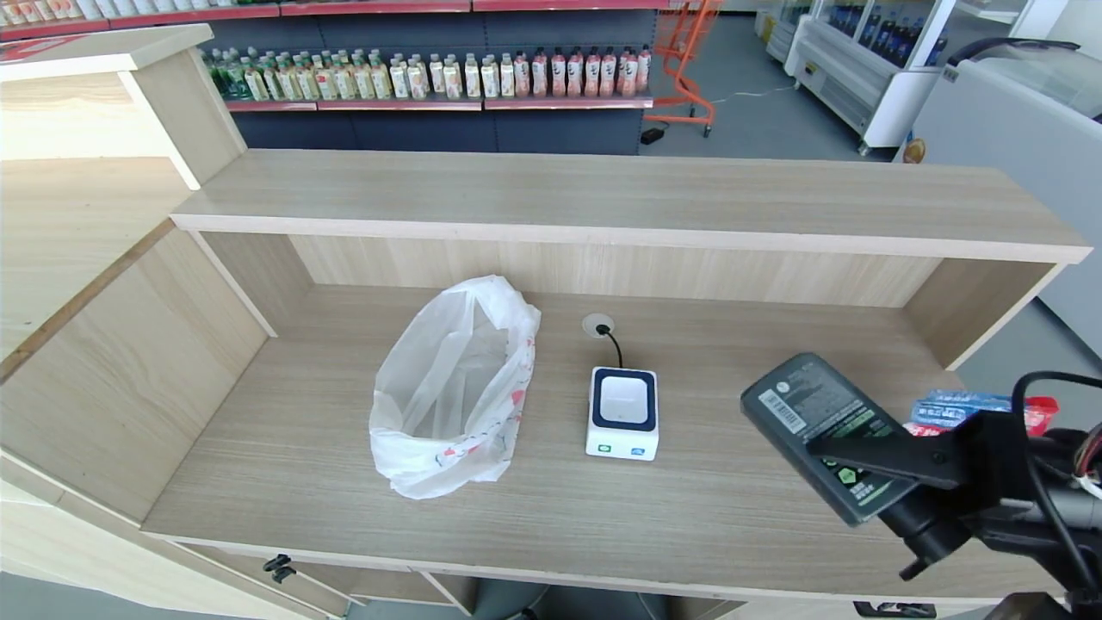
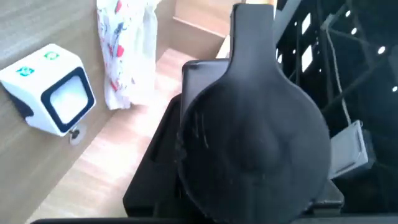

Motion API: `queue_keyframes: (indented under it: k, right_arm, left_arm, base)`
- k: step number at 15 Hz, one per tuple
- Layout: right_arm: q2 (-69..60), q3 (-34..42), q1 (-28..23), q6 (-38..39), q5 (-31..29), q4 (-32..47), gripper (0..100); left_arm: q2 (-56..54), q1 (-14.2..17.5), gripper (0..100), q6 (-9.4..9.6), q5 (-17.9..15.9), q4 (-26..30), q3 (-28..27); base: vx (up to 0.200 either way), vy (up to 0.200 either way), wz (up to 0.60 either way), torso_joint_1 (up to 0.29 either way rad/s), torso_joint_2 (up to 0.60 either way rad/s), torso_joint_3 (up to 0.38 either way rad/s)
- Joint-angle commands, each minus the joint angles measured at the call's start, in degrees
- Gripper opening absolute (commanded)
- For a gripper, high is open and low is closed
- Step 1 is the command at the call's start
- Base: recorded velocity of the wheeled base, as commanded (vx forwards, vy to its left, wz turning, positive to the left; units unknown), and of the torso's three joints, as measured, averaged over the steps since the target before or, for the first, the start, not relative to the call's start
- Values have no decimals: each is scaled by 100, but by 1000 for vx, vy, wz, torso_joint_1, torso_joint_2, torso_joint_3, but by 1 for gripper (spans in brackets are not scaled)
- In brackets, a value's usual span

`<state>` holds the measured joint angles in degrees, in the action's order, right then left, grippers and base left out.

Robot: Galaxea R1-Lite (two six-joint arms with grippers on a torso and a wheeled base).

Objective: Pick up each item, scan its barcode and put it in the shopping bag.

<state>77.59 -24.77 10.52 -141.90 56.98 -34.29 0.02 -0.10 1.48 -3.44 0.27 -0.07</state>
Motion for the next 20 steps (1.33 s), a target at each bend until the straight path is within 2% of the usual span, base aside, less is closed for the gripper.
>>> queue_keyframes:
  k: [1,3,5,8,9,10,14,20]
  right_arm:
    - [467,174,293,-892,463,713,0]
    - [494,183,301,-1349,498,1267,0]
    - [538,95,425,-1560,885,1337,0]
    - [880,-80,864,-1630,920,757,0]
    - [1179,-230,1312,-1622,920,371,0]
    - [1390,-274,1497,-1622,920,239,0]
    - [1733,-274,1681,-1622,920,133,0]
    - [2076,-450,1699,-1622,920,133,0]
  left_arm:
    - [-2,1,100,2,10,0,-1]
    - [-2,1,100,2,1,0,-1]
    - [-2,1,100,2,1,0,-1]
    - [-2,1,100,2,1,0,-1]
    - [-2,1,100,2,1,0,-1]
    - [-2,1,100,2,1,0,7]
    - [-2,1,100,2,1,0,-1]
    - [6,1,100,2,1,0,-1]
  base:
    - [0,0,0,0,0,0]
    - [0,0,0,0,0,0]
    - [0,0,0,0,0,0]
    - [0,0,0,0,0,0]
    - [0,0,0,0,0,0]
    - [0,0,0,0,0,0]
    - [0,0,0,0,0,0]
    - [0,0,0,0,0,0]
